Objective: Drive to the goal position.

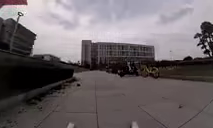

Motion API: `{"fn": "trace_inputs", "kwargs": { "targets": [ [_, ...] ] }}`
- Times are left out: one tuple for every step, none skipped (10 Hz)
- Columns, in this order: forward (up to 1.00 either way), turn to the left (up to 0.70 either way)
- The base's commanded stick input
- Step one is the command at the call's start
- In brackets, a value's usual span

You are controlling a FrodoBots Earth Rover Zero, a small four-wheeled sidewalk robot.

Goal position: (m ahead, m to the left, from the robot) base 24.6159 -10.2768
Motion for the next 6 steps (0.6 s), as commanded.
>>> {"fn": "trace_inputs", "kwargs": {
  "targets": [
    [0.7,0.0],
    [0.7,0.0],
    [0.7,0.0],
    [0.7,0.0],
    [0.7,0.0],
    [0.7,0.0]
  ]
}}
